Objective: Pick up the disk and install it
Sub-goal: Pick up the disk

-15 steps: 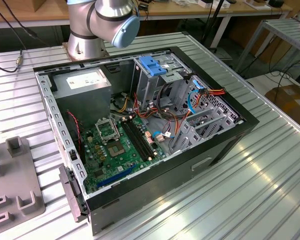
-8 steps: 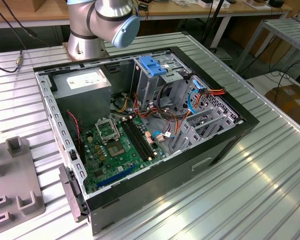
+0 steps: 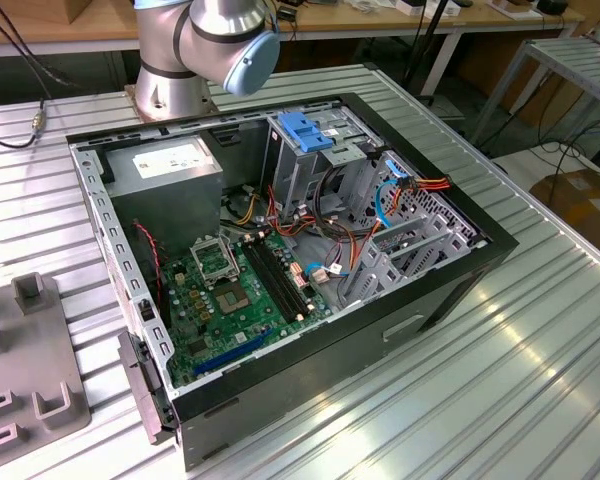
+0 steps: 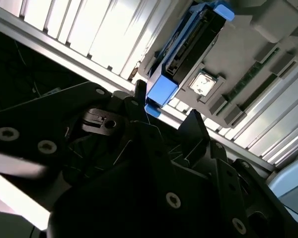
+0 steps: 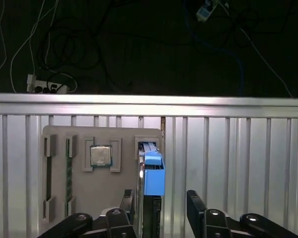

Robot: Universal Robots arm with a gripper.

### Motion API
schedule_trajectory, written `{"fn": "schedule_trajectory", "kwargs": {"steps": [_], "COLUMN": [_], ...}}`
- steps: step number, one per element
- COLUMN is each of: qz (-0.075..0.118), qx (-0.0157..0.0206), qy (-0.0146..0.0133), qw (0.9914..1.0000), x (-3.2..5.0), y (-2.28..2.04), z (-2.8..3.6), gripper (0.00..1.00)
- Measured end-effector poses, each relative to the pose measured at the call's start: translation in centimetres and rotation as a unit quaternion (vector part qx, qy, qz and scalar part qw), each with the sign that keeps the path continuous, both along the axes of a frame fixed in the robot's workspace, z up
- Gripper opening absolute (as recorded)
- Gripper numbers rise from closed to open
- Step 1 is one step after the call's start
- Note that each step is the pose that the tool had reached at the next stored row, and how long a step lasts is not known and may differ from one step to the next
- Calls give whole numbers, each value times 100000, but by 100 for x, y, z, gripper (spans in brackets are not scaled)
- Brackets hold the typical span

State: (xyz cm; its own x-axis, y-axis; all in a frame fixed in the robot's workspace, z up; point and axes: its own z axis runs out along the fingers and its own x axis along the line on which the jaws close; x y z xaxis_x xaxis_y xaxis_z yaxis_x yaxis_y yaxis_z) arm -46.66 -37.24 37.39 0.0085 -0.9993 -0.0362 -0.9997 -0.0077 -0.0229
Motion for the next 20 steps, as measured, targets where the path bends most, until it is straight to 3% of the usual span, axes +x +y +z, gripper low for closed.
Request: {"fn": "schedule_trajectory", "kwargs": {"steps": [9, 13, 14, 20], "qz": [-1338, -1596, -1631, -1714], "qx": [4, -9, -8, -20], "qy": [271, 1244, 1381, 1653], "qw": [99991, 99980, 99977, 99972], "x": [-21, -21, -22, 12], "y": [-1, -1, -1, -16], "z": [-181, -236, -250, -374], "gripper": [54, 54, 54, 54]}}
